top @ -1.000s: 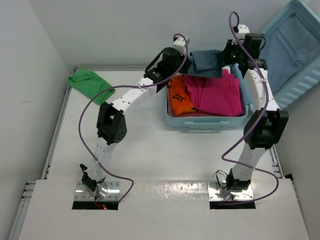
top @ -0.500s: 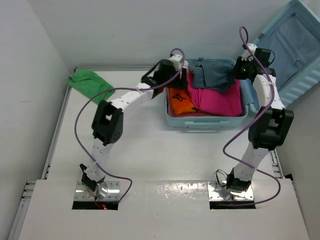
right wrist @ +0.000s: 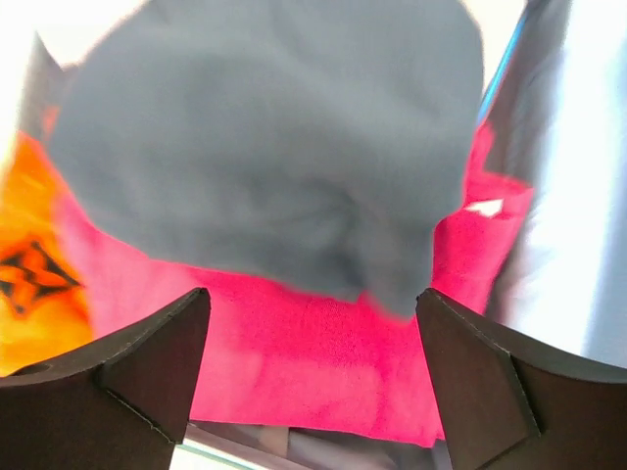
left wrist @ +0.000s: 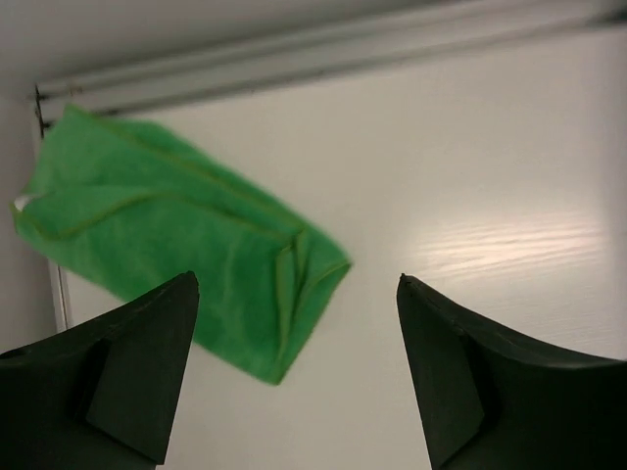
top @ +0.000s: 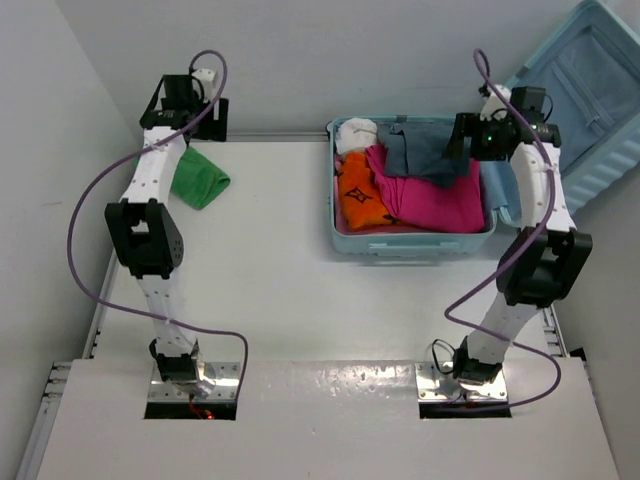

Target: Pack the luggage

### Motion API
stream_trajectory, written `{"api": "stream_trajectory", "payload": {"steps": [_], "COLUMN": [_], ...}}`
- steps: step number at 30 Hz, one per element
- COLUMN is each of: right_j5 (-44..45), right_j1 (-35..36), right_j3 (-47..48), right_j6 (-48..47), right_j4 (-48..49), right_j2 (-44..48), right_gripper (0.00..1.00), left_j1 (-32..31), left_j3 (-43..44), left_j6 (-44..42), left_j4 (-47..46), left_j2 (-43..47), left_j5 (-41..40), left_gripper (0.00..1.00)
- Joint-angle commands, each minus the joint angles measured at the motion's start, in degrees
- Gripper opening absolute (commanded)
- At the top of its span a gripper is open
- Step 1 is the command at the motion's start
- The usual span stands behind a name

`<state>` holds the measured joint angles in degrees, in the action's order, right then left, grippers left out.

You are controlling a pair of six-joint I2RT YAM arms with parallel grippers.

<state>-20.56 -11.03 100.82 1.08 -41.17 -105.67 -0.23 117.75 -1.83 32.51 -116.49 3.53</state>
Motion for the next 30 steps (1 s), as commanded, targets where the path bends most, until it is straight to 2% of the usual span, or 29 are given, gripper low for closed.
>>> {"api": "stream_trajectory", "payload": {"steps": [1,6,10,13,14,16,18,21,25,29,30], "right_j5": [0.5,0.4,0.7,0.7,0.6,0.5,-0.4,-1.8,-5.9,-7.2,-6.6], "right_j1": [1.2,2.9,2.7,2.6,2.5,2.6,2.6,2.6,3.7,10.0,12.7], "right_j3": [6.1,4.3,3.4,2.9,2.5,2.0,2.2,2.4,-0.6,-7.2,-11.0], "right_j6": [2.3,3.9,4.7,5.2,5.2,6.1,6.6,7.7,13.1,18.6,19.2], "right_j4": [1.2,1.4,0.0,-0.1,-0.1,0.4,0.4,0.1,1.1,7.9,9.0], "right_j2": [7.8,12.3,13.8,14.7,15.0,15.7,15.8,15.8,17.2,20.5,21.3], "right_gripper": [0.84,0.87,0.87,0.87,0.87,0.85,0.83,0.82,0.84,0.85,0.85], "left_j1": [3.3,4.5,5.1,5.1,5.6,6.1,6.1,6.1,6.6,6.6,6.6], "left_j3": [2.3,6.4,7.6,8.3,8.9,8.9,8.9,6.5,2.1,-0.9,-2.2], "left_j6": [-9.0,-12.6,-12.1,-9.9,-8.6,-7.5,-6.4,-5.2,-2.3,4.0,8.2], "left_j4": [11.3,12.8,12.8,12.8,12.8,13.3,13.8,14.4,14.4,13.8,13.8], "left_j2": [-9.3,-17.1,-21.1,-23.6,-24.1,-25.7,-26.5,-25.7,-21.5,-16.0,-14.2], "left_j5": [1.7,-0.8,-2.8,-4.6,-5.1,-5.1,-4.3,-0.2,7.3,17.8,21.9], "left_gripper": [0.84,0.82,0.82,0.79,0.76,0.59,0.34,0.14,0.0,0.0,0.0]}}
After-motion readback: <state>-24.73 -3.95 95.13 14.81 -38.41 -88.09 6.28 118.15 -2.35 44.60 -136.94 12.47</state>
